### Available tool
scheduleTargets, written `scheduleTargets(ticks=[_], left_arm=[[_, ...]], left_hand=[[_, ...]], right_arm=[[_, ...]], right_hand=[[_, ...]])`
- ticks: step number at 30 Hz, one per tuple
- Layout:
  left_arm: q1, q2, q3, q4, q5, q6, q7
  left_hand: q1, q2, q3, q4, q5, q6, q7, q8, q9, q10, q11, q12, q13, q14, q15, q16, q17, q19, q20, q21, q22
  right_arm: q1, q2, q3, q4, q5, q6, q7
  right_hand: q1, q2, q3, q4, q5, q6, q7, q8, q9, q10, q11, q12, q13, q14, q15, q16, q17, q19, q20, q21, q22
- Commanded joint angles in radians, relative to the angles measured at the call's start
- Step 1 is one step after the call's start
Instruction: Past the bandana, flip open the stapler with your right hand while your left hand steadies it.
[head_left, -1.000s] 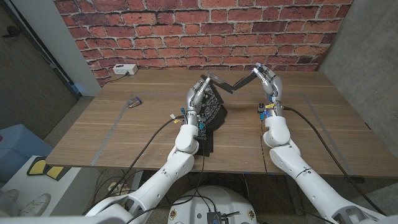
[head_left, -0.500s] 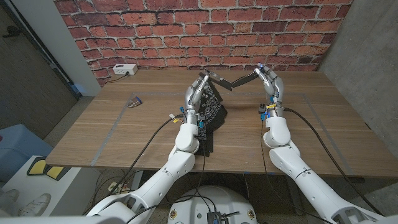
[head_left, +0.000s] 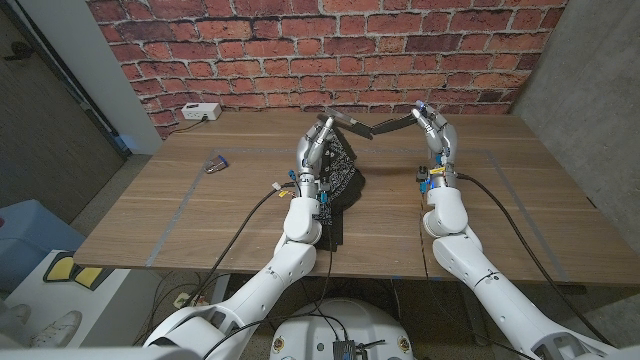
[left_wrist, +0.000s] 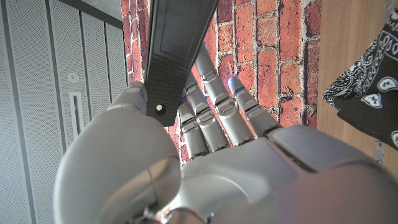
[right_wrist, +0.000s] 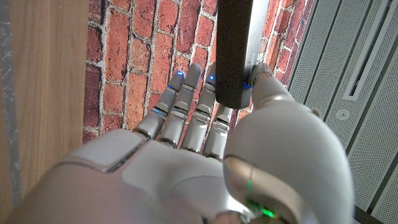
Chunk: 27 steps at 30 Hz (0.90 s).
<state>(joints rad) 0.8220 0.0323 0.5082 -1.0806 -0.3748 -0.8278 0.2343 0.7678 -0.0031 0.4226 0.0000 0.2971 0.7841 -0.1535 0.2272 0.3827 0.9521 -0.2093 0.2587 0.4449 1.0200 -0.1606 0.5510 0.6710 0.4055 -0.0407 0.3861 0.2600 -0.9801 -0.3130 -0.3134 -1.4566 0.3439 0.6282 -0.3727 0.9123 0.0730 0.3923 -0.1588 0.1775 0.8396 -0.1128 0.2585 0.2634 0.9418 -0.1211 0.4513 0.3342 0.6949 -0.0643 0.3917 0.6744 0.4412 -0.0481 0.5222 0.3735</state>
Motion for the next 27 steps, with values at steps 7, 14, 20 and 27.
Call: scheduleTargets(ticks=[7,14,20,27], left_arm=[[-0.027,-0.039,-0.021,0.063,-0.002,-0.069,0.003],[-0.026,-0.043,-0.031,0.062,0.024,-0.084,0.032],[-0.022,-0.049,-0.04,0.053,0.046,-0.1,0.059],[-0.051,-0.079,-0.043,0.103,0.023,-0.14,0.04]], left_hand=[[0.161,0.17,0.002,0.007,0.007,0.032,-0.021,0.008,0.004,0.009,-0.001,-0.004,0.002,-0.003,-0.072,0.004,0.007,0.009,-0.025,0.008,-0.003],[0.162,0.17,0.001,0.007,0.007,0.034,-0.02,0.008,0.004,0.011,-0.001,-0.004,0.002,-0.002,-0.072,0.004,0.009,0.009,-0.026,0.008,-0.004],[0.162,0.17,0.001,0.008,0.007,0.033,-0.02,0.007,0.004,0.012,-0.001,-0.005,0.003,-0.002,-0.072,0.004,0.011,0.008,-0.026,0.008,-0.006],[0.163,0.17,0.001,0.008,0.007,0.035,-0.018,0.006,0.004,0.012,-0.001,-0.006,0.004,-0.002,-0.072,0.004,0.012,0.006,-0.024,0.008,-0.008]], right_arm=[[0.005,0.019,0.0,0.023,0.049,0.02,0.03],[0.002,0.017,0.002,0.021,0.063,0.019,0.04],[-0.01,0.013,0.006,0.013,0.09,0.017,0.054],[-0.029,0.01,0.012,-0.022,0.091,0.002,0.039]], right_hand=[[0.108,0.117,0.068,0.063,0.004,0.008,0.007,-0.001,0.002,0.032,-0.026,0.006,0.0,0.013,-0.175,-0.004,0.005,-0.003,-0.048,0.008,0.001],[0.108,0.118,0.068,0.062,0.004,0.009,0.008,-0.002,0.002,0.032,-0.026,0.006,0.0,0.014,-0.175,-0.004,0.006,-0.005,-0.048,0.01,0.001],[0.109,0.118,0.068,0.062,0.004,0.01,0.008,-0.002,0.002,0.032,-0.027,0.006,0.0,0.016,-0.176,-0.006,0.007,-0.006,-0.048,0.013,0.001],[0.109,0.117,0.068,0.061,0.003,0.01,0.009,-0.003,0.003,0.032,-0.027,0.006,-0.001,0.016,-0.175,-0.008,0.007,-0.007,-0.048,0.017,0.001]])
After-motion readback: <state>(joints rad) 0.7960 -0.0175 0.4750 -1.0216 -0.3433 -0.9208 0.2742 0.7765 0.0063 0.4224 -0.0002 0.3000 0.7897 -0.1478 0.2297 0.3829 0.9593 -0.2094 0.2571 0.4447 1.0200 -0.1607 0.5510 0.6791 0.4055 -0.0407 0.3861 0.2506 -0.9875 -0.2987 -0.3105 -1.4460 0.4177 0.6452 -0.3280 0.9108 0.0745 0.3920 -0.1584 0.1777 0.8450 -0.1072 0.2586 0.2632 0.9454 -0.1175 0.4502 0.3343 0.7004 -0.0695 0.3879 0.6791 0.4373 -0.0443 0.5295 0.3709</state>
